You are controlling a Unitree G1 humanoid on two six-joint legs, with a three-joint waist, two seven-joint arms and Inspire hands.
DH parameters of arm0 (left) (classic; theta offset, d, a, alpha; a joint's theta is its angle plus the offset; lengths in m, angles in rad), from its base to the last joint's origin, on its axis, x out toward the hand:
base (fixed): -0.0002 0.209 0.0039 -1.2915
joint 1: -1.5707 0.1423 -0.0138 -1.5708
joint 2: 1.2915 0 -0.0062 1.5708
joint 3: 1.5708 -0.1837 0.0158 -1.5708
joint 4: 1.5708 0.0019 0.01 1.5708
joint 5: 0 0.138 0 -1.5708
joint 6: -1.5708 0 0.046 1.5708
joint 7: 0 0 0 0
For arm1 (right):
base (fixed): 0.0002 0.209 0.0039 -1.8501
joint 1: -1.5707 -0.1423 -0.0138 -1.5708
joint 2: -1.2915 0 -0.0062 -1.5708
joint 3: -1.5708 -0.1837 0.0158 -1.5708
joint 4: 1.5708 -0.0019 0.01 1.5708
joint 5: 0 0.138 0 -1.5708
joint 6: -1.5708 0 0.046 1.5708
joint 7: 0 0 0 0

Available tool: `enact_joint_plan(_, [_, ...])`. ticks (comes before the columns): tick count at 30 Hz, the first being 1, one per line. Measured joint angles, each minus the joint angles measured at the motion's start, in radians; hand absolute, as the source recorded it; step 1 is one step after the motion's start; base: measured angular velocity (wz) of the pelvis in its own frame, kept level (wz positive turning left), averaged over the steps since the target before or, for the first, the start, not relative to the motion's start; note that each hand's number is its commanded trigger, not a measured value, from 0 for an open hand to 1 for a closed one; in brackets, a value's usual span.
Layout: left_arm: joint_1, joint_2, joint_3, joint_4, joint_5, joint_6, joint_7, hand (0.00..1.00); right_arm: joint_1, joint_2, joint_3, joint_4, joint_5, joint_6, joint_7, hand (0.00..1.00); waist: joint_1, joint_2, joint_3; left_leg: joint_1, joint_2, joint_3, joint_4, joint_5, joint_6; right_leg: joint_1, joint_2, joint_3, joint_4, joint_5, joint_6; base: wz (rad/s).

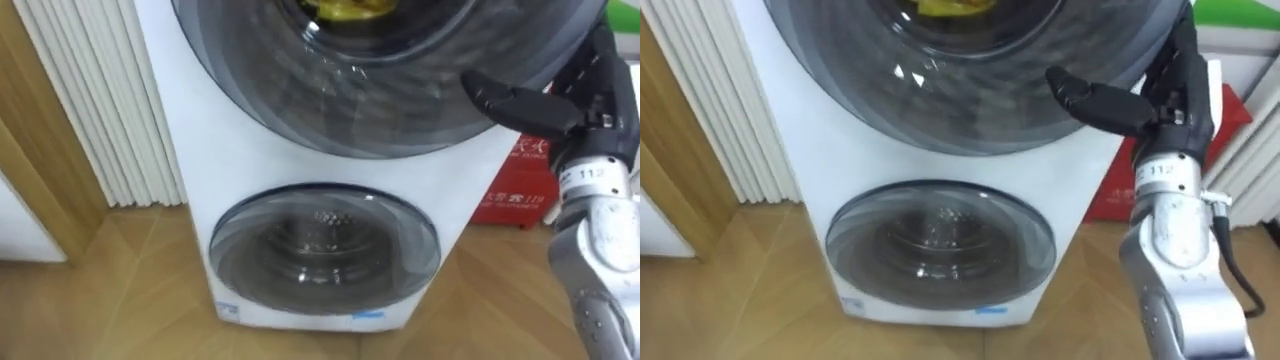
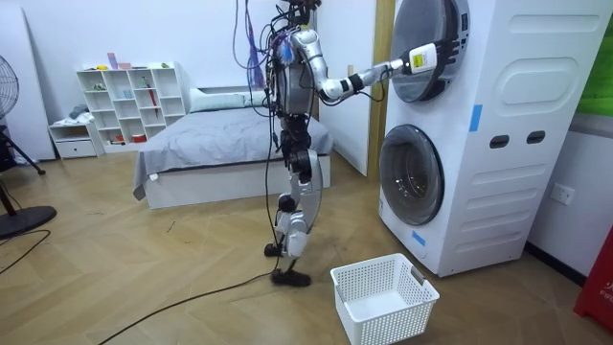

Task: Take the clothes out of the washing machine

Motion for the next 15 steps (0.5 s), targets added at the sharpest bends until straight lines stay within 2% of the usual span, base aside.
enact_joint_plan(1, [-0.008,0.000,-0.009,-0.002,0.000,0.000,-0.001,0.00,-0.001,0.003,0.003,-0.003,0.000,0.000,-0.005,0.00,-0.004,-0.003,0.0015,0.006,0.017,0.079,-0.012,0.007,-0.020,0.017,-0.003,0.002,0.014,-0.001,-0.001,0.28])
enact_joint_plan(2, [-0.012,0.000,-0.012,-0.009,0.000,-0.006,-0.001,0.00,-0.006,0.003,0.003,-0.003,0.001,0.001,-0.005,0.00,-0.008,-0.010,0.0047,-0.003,0.022,0.106,-0.021,0.009,-0.017,0.025,-0.009,0.008,0.017,-0.002,0.000,0.48])
enact_joint_plan(3, [-0.024,-0.002,-0.025,-0.012,0.000,-0.007,-0.001,0.00,-0.012,0.005,-0.003,-0.004,0.000,0.011,-0.024,0.00,-0.012,-0.018,0.0043,-0.044,0.038,0.145,-0.036,0.054,-0.020,0.034,-0.016,0.006,0.019,-0.005,0.005,0.33])
enact_joint_plan(4, [-0.022,-0.004,-0.043,-0.010,-0.001,-0.005,0.000,0.00,-0.011,0.011,-0.021,-0.003,0.004,0.028,-0.025,0.00,0.000,-0.022,0.0001,-0.055,0.041,0.176,-0.017,0.060,-0.005,0.040,-0.018,0.006,0.018,-0.016,0.021,0.16])
enact_joint_plan(7, [-0.011,-0.011,-0.054,-0.001,-0.001,0.023,-0.004,0.00,-0.011,0.015,-0.027,-0.025,0.004,0.029,-0.003,0.00,0.002,-0.023,-0.0008,-0.047,0.028,0.180,-0.018,0.061,-0.005,0.042,-0.021,0.002,0.018,-0.019,0.026,-0.15])
enact_joint_plan(9, [-0.008,-0.006,-0.070,0.000,-0.011,0.027,-0.004,0.00,-0.011,0.021,-0.019,-0.051,0.003,0.029,0.009,0.00,-0.003,-0.023,-0.0009,-0.047,0.019,0.185,-0.017,0.061,-0.003,0.042,-0.025,0.002,0.018,-0.027,0.029,-0.07])
enact_joint_plan(12, [-0.009,-0.006,-0.090,0.001,-0.012,0.024,-0.005,0.00,-0.008,0.031,-0.015,-0.072,0.022,0.028,0.041,0.00,-0.004,-0.022,-0.0016,-0.041,0.012,0.198,-0.016,0.062,-0.002,0.045,-0.032,0.003,0.021,-0.046,0.015,-0.04])
enact_joint_plan(14, [-0.007,-0.007,-0.096,0.003,-0.020,0.024,-0.005,0.00,0.018,0.036,-0.012,-0.084,0.031,0.025,0.060,0.00,-0.010,-0.020,-0.0013,-0.036,0.015,0.198,-0.014,0.062,-0.003,0.056,-0.030,0.001,0.020,-0.049,0.013,0.05])
enact_joint_plan(15, [-0.011,-0.007,-0.106,0.002,-0.022,0.023,-0.005,0.00,0.059,0.036,-0.011,-0.116,0.031,0.019,0.070,0.00,-0.012,-0.017,-0.0021,-0.032,0.016,0.198,-0.014,0.061,-0.004,0.062,-0.029,0.001,0.020,-0.058,0.017,0.14])
